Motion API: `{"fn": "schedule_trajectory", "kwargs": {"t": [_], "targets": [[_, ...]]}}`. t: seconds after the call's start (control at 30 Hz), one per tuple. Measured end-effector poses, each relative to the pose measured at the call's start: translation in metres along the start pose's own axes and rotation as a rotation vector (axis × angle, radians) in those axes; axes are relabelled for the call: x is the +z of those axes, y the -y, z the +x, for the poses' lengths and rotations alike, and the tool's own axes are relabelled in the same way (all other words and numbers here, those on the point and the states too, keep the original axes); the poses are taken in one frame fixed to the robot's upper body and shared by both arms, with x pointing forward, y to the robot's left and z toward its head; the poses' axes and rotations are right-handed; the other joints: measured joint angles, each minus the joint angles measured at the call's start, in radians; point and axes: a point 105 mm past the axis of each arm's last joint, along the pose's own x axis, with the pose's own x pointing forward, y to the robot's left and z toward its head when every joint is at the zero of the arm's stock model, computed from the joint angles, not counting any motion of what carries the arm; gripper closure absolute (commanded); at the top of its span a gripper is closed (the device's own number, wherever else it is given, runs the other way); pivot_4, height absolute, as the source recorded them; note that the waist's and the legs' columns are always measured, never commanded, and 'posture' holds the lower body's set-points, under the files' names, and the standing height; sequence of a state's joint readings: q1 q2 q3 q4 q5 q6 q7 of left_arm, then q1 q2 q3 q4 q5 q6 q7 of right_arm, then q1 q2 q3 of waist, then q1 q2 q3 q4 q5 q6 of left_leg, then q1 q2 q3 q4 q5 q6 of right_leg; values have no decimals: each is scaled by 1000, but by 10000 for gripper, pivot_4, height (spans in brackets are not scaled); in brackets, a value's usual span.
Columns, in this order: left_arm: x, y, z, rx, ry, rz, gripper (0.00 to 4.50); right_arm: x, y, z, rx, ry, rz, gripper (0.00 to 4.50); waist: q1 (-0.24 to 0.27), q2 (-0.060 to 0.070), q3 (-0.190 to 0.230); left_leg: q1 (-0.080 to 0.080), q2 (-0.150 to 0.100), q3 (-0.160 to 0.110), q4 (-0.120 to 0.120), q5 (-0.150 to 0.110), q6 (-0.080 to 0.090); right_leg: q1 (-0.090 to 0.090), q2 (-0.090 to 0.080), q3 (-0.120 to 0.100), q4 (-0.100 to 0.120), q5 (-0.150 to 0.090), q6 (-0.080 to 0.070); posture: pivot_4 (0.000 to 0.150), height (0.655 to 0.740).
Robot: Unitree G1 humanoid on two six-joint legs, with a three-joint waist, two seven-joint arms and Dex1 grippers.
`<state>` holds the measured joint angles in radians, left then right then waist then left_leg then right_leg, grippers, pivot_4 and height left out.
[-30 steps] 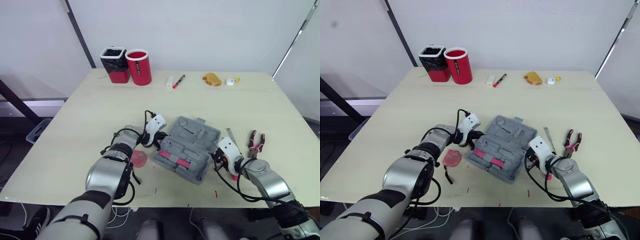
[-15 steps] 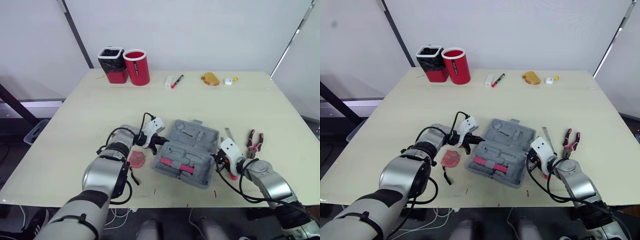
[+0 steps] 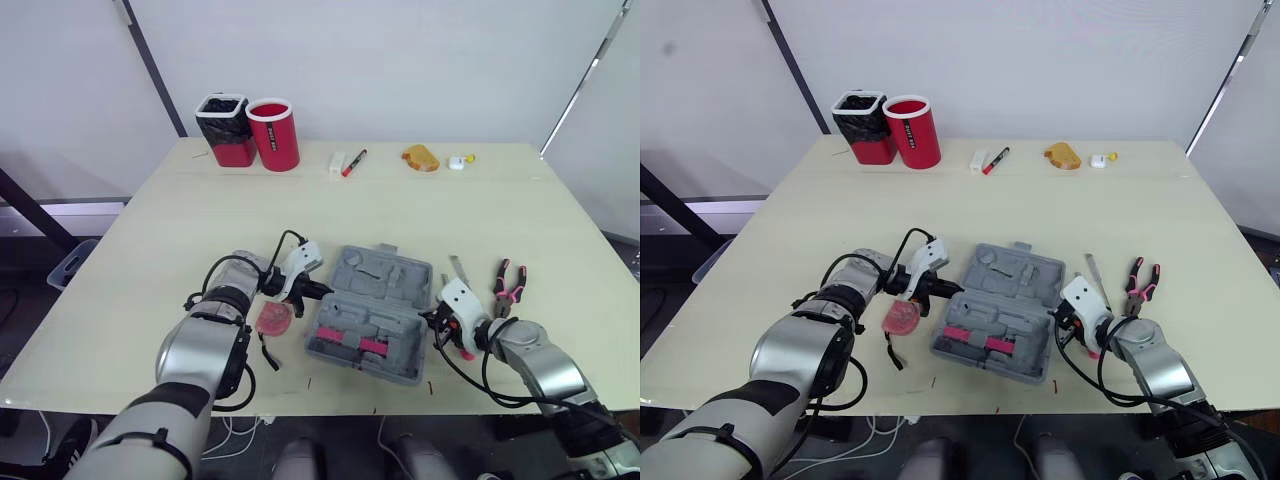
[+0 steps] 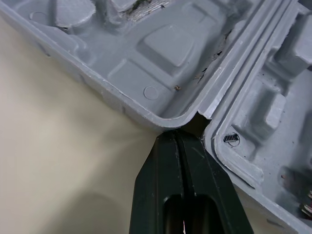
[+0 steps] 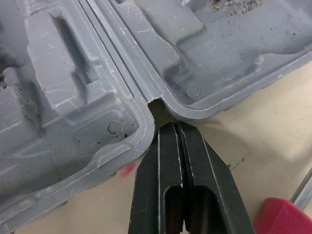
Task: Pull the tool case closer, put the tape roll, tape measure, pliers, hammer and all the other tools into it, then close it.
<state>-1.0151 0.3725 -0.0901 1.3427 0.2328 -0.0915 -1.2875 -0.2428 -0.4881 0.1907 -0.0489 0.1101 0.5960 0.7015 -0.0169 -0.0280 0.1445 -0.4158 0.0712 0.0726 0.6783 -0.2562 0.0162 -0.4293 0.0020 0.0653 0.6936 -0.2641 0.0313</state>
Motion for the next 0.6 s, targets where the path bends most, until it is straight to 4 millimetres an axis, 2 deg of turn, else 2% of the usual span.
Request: {"fn": "schedule_trajectory", "kwargs": {"t": [0.6], "targets": [[-9,17,2,-88,-4,66,44436,-9,-6,-10,109,-24,-34,45000,1,1,0,1,0,0,0,0,0,0,0,0,0,0,0,1500,7400]]}}
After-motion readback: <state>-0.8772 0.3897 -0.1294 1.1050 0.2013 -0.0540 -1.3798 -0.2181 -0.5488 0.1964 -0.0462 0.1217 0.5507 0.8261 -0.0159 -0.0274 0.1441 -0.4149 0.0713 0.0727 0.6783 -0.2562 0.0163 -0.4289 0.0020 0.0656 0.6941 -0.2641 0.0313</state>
